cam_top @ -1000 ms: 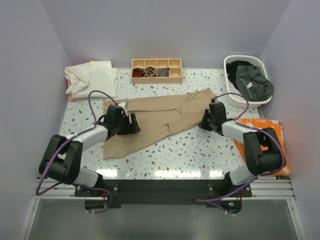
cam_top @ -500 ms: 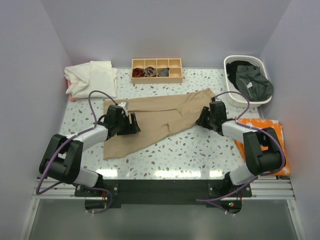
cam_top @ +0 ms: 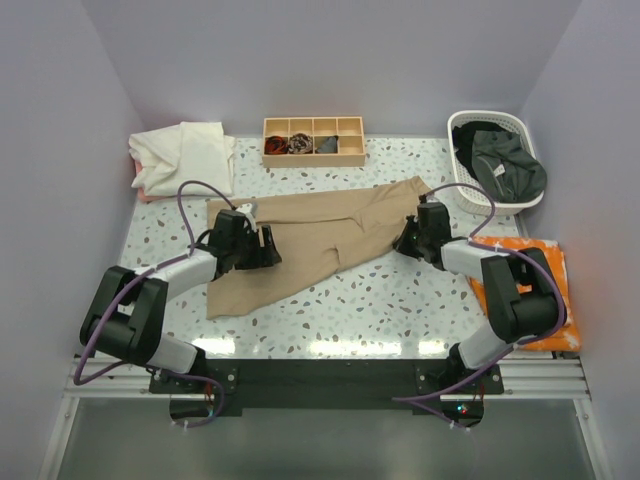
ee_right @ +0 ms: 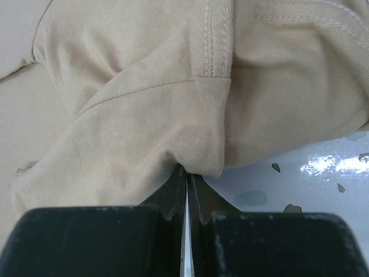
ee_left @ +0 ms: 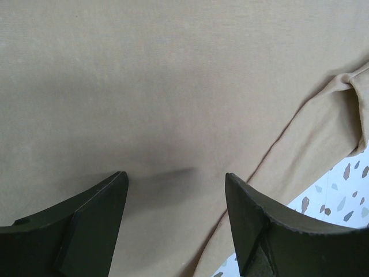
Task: Fold and stack the t-shirts
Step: Grap the side of the flattened tshirt closest away from the robot with both arms
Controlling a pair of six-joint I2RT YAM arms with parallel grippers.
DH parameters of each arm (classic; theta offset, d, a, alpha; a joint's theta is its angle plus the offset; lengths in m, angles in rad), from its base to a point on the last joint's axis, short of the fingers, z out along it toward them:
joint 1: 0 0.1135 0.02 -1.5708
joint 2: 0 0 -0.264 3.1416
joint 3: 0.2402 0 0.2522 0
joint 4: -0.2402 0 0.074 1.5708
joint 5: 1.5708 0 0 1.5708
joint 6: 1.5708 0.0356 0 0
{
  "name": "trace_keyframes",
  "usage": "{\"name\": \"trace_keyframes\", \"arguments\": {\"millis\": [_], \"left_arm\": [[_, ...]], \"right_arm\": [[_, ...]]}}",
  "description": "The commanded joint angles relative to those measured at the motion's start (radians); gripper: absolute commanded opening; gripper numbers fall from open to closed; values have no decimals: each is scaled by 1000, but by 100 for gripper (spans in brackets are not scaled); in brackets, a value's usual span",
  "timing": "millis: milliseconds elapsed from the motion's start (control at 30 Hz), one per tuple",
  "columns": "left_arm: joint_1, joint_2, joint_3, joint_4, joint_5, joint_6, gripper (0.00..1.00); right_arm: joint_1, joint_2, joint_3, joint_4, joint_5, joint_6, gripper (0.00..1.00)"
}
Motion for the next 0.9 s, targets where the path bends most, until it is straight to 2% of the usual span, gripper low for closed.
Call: {"name": "trace_keyframes", "arguments": {"millis": [0, 333, 500, 667, 867], "left_arm": [[-5, 8, -9, 56, 3, 2, 73], [-8, 22, -5, 69, 18, 1, 72], [-11, 28, -6, 72, 23, 2, 72], [-13, 32, -1, 69, 25, 4, 72], [-13, 42, -8, 76, 31, 4, 71]], "right_arm": [[4, -35, 31, 32, -23, -16, 0], [4, -212, 48, -85, -14, -33, 0], [3, -244, 80, -114, -16, -36, 0], [4, -207, 219, -346, -28, -23, 0], [3, -255, 233, -378, -105, 21, 0]]}}
